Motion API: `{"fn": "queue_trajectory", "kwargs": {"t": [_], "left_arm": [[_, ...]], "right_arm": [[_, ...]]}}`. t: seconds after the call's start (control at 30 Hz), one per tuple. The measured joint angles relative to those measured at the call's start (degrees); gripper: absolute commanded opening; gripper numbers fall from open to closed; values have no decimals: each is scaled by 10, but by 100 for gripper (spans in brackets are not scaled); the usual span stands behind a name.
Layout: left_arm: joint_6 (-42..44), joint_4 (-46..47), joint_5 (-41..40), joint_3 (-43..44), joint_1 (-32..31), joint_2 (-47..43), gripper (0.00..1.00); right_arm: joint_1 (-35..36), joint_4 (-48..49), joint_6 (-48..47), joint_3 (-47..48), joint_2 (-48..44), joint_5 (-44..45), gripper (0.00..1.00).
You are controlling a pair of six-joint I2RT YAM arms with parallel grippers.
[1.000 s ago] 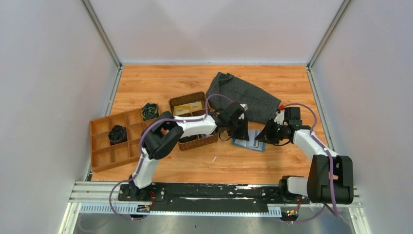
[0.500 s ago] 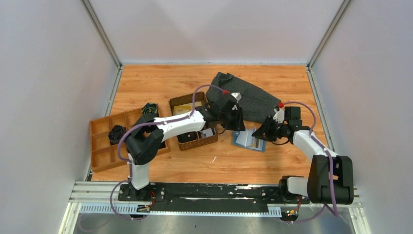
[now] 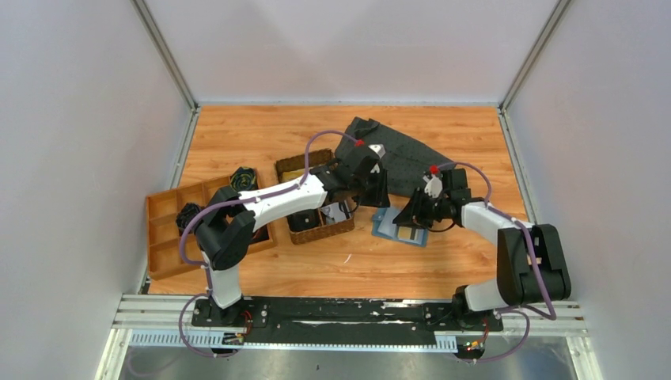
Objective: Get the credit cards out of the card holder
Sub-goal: Remove the credit card from the card holder.
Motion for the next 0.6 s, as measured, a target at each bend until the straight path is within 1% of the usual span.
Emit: {"fn": "queue_trajectory", "kwargs": {"t": [0.13,0.3,0.5,0.6], "left_arm": [[6,-11,0,5,0,0,43],[8,-16,0,14,0,1,43],[15,-22,-1,23,0,1,43],[15,-24,0,24,0,1,43]], "right_arm": [[0,-3,-7,4,-8,5,30],[0,-4,-17,7,-38,14,32],[0,13,-13,10,-9,3,34],[1,23,-9,12,14,-3,32]]}}
